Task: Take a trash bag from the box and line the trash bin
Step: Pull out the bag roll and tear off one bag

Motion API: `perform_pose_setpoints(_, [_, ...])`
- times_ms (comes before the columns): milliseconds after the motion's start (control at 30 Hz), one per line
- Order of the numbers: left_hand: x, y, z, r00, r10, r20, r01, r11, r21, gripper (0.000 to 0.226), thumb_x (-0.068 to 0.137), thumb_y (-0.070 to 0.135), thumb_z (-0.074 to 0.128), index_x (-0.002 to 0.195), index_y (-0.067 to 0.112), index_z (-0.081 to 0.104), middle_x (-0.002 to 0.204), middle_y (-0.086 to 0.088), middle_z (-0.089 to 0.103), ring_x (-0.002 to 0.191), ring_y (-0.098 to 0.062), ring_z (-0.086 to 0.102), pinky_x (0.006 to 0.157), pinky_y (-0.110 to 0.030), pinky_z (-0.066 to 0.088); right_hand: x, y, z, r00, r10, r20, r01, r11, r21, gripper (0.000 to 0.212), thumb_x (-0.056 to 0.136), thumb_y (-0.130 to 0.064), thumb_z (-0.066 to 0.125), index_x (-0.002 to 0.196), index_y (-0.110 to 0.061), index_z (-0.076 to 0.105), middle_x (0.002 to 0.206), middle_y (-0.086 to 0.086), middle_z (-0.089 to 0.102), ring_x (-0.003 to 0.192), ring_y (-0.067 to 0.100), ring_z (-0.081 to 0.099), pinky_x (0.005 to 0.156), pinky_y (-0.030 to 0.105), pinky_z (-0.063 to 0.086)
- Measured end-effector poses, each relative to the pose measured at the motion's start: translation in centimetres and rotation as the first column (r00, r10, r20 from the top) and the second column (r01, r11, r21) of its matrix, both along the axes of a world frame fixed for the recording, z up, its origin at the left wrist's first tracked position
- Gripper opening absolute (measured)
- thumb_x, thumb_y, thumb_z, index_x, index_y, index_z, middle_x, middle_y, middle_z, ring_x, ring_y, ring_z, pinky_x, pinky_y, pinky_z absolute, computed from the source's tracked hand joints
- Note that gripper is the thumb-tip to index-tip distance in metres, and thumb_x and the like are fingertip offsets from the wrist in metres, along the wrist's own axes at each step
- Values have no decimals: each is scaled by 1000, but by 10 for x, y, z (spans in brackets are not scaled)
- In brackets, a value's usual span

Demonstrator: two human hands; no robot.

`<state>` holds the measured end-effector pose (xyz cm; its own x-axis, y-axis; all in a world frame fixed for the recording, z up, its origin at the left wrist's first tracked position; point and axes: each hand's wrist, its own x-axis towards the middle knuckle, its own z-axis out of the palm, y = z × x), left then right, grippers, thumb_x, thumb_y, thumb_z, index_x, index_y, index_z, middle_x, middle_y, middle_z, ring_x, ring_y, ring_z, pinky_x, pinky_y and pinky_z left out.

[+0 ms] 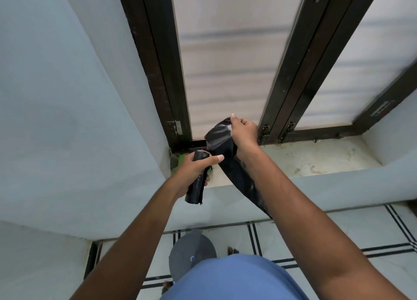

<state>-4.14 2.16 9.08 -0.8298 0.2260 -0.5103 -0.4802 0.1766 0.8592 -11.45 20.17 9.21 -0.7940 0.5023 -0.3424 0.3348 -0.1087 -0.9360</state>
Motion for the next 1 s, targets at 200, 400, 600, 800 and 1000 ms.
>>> perform_pose_setpoints(200, [3,-5,-2,1000,16,6,-17,992,123,26,90,18,88,110,10,72,75,-8,67,57,-19,62,61,-31,56,4,2,3,994,107,2,-106,988,-110,58,95,-71,73,104,-13,72,96,13,76,90,28,72,91,40,58])
perform_pose_setpoints(400, [-17,-21,21,982,187,1,-176,921,347,6,96,13,80,97,11,75,75,-5,65,54,-14,55,53,-26,52,58,23,12,704,707,73,-675,697,-245,96,77,-98,66,147,-32,70,144,-2,76,133,26,70,114,55,50])
perform_pose_setpoints(600, [-19,-30,20,994,-34,99,20,991,132,44,84,49,94,112,18,82,84,1,73,62,-13,61,60,-31,51,73,24,-30,926,369,-80,-377,895,-238,45,91,-38,94,100,3,75,99,33,78,83,33,71,80,39,60])
perform_pose_setpoints(800, [-14,-20,8,993,103,60,-111,981,162,36,85,14,93,115,1,77,76,-8,67,56,-15,59,54,-29,56,81,21,-21,945,326,6,-321,932,-168,65,86,-55,93,132,-17,66,118,9,83,105,25,80,84,39,62])
perform_pose_setpoints(1000, [-20,-33,9,999,-27,20,29,994,-104,67,75,39,101,130,19,70,111,-8,81,83,-22,78,65,-31,62,91,32,-25,947,305,-97,-306,952,3,51,96,-31,90,134,-29,56,124,11,79,116,28,78,92,42,67])
